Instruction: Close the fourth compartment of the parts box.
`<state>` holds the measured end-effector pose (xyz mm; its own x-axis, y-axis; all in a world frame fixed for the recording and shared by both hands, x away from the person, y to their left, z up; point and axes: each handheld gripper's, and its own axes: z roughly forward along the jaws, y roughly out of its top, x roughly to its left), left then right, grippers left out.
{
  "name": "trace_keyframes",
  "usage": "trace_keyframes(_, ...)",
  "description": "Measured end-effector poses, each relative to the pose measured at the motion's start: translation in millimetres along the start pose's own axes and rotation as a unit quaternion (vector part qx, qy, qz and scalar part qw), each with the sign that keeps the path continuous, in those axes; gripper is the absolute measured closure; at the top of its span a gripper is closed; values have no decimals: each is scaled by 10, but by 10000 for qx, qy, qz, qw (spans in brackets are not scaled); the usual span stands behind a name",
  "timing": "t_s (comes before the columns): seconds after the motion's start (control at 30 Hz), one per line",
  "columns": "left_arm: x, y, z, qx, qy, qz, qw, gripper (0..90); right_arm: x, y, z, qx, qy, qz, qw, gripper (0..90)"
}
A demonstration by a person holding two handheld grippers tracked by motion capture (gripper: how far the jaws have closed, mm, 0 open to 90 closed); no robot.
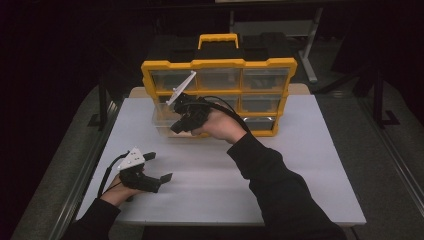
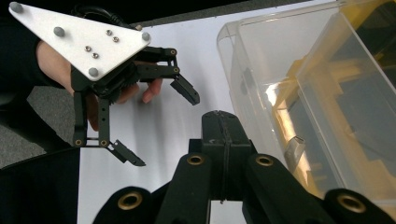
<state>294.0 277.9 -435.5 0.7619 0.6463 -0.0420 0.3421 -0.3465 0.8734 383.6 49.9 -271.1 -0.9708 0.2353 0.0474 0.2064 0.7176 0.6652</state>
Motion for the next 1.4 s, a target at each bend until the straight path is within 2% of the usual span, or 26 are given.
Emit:
trace_keyframes(0.33, -2, 2, -3, -1, 1, 3, 10000, 0, -30, 7, 2, -4, -85, 16, 10000, 889)
trace_keyframes(0.5, -2, 1, -3, -8, 1, -10, 10000, 0, -46, 7, 3, 19, -213, 1, 9998, 890)
trace_keyframes(0.67, -1, 1, -2, -4, 3, -13, 10000, 0, -66, 8, 8, -24, -183, 20, 9998, 890)
trace_keyframes(1.4, 2, 0, -3, -10, 7, -17, 10000, 0, -209, 29, 21, -145, -317, 158, 9993, 890)
